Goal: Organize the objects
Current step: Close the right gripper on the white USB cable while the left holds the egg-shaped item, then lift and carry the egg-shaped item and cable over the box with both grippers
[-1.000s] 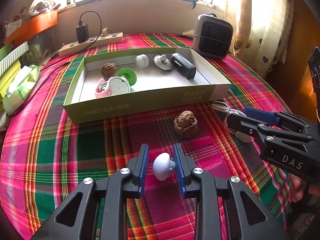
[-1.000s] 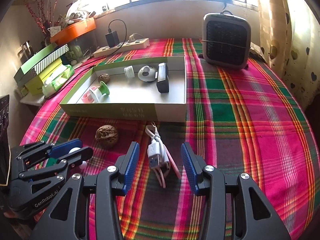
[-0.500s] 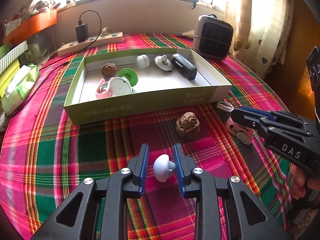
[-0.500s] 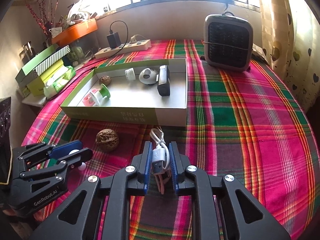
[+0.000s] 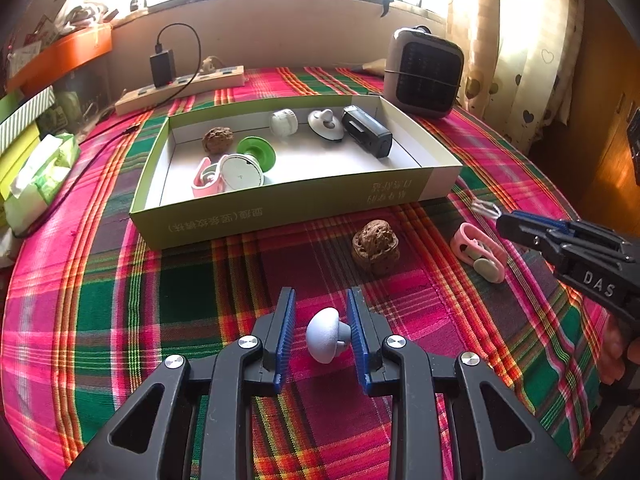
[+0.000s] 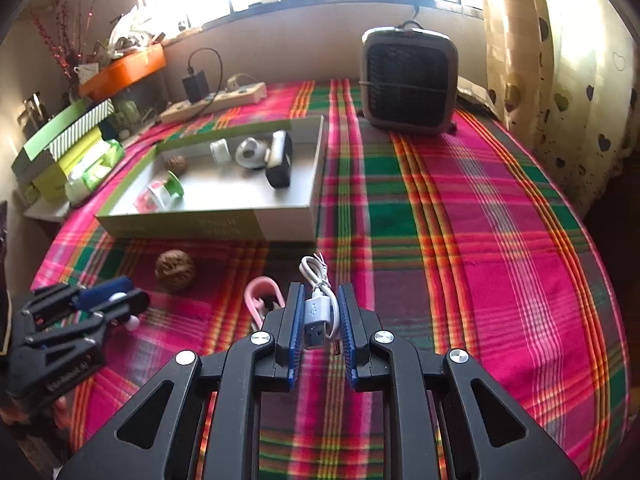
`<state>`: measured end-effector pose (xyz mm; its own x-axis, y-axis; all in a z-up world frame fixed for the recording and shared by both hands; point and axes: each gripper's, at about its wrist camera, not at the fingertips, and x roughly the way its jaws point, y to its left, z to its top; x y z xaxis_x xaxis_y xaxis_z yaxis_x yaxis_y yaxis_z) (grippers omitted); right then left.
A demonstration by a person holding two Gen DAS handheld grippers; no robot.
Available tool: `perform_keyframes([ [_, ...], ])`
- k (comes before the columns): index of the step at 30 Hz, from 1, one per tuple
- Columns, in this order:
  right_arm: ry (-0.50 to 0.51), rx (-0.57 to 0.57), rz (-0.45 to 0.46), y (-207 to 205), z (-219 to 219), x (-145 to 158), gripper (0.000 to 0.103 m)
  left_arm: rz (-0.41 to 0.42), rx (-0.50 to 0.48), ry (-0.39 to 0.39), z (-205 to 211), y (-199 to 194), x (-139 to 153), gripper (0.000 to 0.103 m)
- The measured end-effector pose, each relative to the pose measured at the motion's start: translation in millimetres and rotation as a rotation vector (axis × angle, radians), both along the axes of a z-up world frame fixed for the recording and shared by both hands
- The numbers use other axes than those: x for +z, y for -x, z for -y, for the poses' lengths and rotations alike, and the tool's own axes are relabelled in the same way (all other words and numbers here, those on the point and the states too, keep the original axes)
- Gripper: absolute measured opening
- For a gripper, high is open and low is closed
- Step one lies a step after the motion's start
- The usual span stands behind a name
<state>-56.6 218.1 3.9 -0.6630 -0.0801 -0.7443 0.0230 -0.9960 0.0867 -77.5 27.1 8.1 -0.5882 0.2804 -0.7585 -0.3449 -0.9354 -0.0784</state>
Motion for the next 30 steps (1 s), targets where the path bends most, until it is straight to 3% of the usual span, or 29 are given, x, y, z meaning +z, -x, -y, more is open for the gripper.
perform_keyframes([
  [4, -0.016, 0.0, 0.018, 1, -2, -7, 0.019, -0.002, 0.0, 0.004, 2, -3, 0, 0.036],
  [9, -0.028, 0.012, 0.03, 2, 0, -11, 0.019, 0.001, 0.006, -0.003, 9, -4, -1, 0.04],
  [13, -0.049, 0.006, 0.033, 3, -1, -12, 0.027, -0.003, -0.007, 0.007, 10, -8, -1, 0.042],
  [26, -0.051, 0.008, 0.043, 6, -3, -15, 0.026, -0.004, 0.001, 0.023, 8, -12, -2, 0.04],
  [30, -0.047, 0.026, 0.042, 6, -1, -15, 0.02, -0.003, 0.003, 0.021, 9, -10, -1, 0.028],
])
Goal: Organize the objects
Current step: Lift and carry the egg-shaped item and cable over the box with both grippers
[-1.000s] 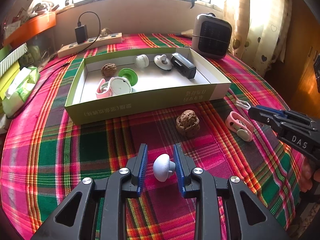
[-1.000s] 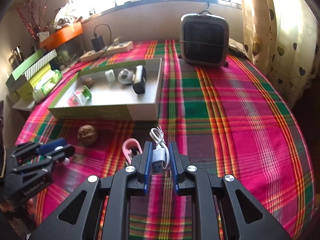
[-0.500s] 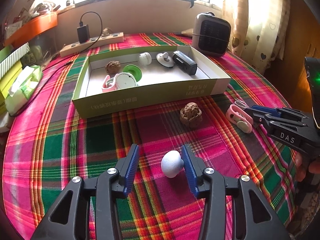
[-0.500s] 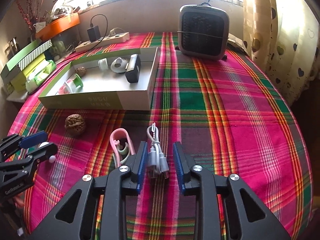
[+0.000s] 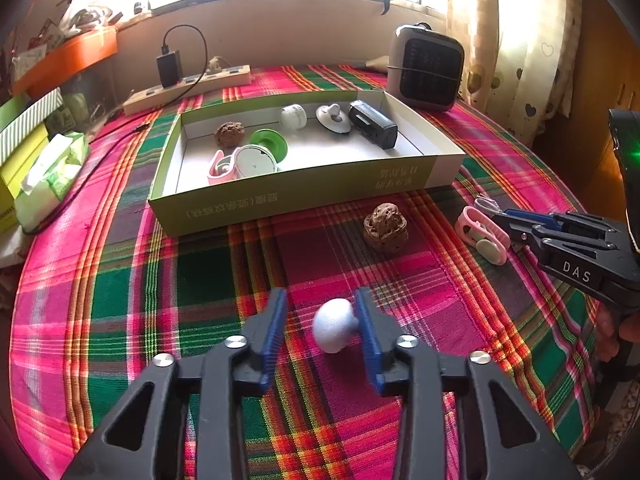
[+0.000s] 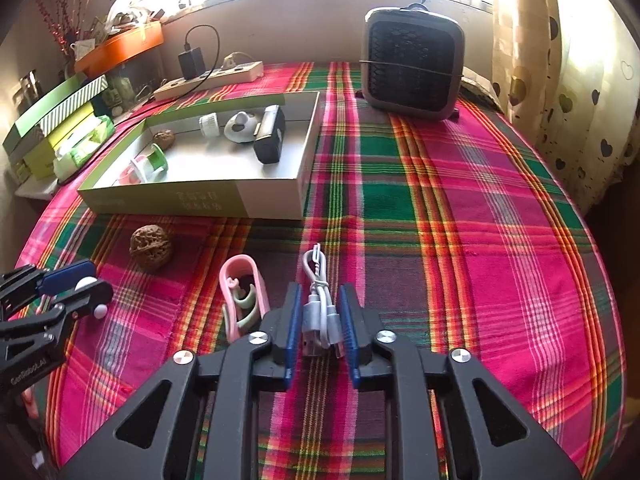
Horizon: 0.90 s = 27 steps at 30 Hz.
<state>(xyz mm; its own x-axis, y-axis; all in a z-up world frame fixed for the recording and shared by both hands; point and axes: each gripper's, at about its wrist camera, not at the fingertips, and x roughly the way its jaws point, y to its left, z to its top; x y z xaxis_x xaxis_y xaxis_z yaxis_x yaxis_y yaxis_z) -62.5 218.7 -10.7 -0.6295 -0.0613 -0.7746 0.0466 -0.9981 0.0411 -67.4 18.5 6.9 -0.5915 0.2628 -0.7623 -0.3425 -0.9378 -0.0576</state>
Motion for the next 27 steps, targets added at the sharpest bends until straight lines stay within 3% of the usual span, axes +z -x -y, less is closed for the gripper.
perform_keyframes([
  [5, 0.011, -0.001, 0.0, 0, -2, 0, 0.02, 0.001, -0.005, -0.007, 1, 2, 1, 0.019],
  [27, 0.026, 0.001, -0.038, -1, 1, 15, 0.019, -0.013, -0.006, -0.035, 3, 6, 10, 0.019],
])
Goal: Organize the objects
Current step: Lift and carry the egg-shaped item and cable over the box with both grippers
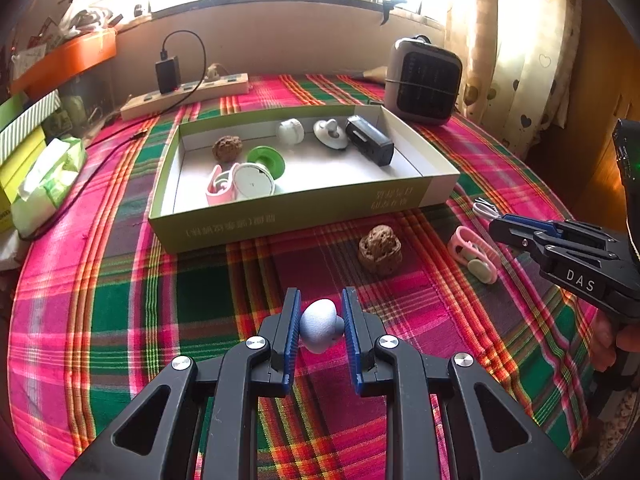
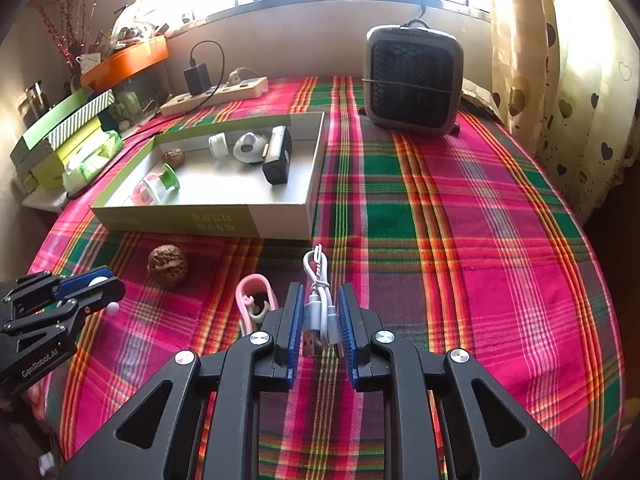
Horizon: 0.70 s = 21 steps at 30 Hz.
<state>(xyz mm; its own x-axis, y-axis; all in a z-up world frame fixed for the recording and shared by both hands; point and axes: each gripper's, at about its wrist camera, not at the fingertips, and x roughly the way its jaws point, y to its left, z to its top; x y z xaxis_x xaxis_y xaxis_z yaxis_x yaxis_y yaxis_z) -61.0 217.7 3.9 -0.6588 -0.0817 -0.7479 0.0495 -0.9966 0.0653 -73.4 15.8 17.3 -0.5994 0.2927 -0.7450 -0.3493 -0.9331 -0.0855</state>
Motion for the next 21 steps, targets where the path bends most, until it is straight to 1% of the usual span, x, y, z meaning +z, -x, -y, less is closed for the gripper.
perform_keyframes([
  [9, 0.012, 0.01, -0.028, 5, 3, 12, 0.019, -0.021, 0.003, -0.013, 3, 9, 11, 0.019],
  [21, 0.016, 0.067, -0.046, 22, 20, 27, 0.019, -0.037, 0.027, -0.03, 10, 29, 24, 0.019],
])
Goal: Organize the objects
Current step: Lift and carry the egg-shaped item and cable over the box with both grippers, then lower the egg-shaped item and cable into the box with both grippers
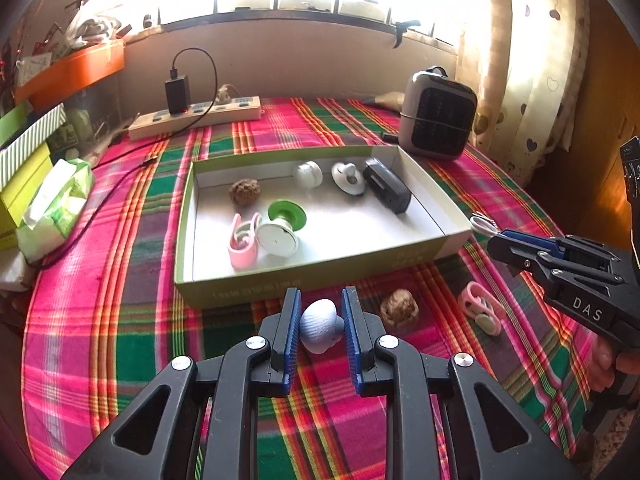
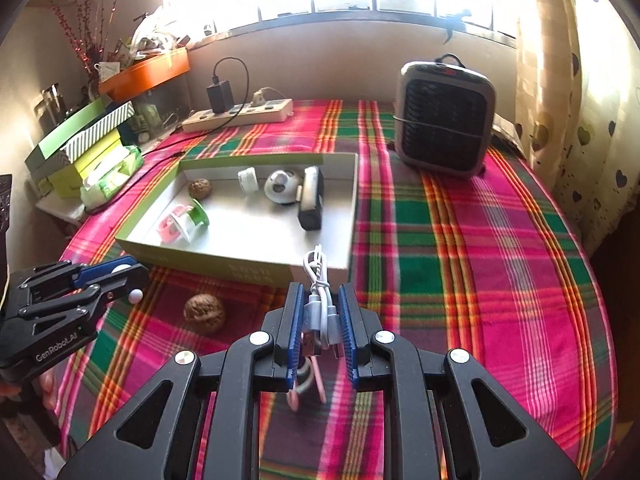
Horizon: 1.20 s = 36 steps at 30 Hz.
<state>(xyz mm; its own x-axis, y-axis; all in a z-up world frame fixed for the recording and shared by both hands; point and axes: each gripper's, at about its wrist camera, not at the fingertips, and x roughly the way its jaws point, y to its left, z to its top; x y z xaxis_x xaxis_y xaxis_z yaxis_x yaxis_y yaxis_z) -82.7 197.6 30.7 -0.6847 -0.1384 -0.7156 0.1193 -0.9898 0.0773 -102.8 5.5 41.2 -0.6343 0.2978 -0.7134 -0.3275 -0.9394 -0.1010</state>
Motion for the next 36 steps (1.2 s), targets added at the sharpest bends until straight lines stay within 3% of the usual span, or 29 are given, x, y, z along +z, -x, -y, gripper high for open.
perform_keyframes([
  [22, 0.036, 0.113, 0.046, 63, 39, 0, 0.019, -0.021, 0.04, 0.001, 19, 59, 14, 0.019],
  [36, 0.019, 0.164, 0.107, 103, 64, -14, 0.019, 0.038, 0.064, 0.008, 28, 102, -1, 0.019],
])
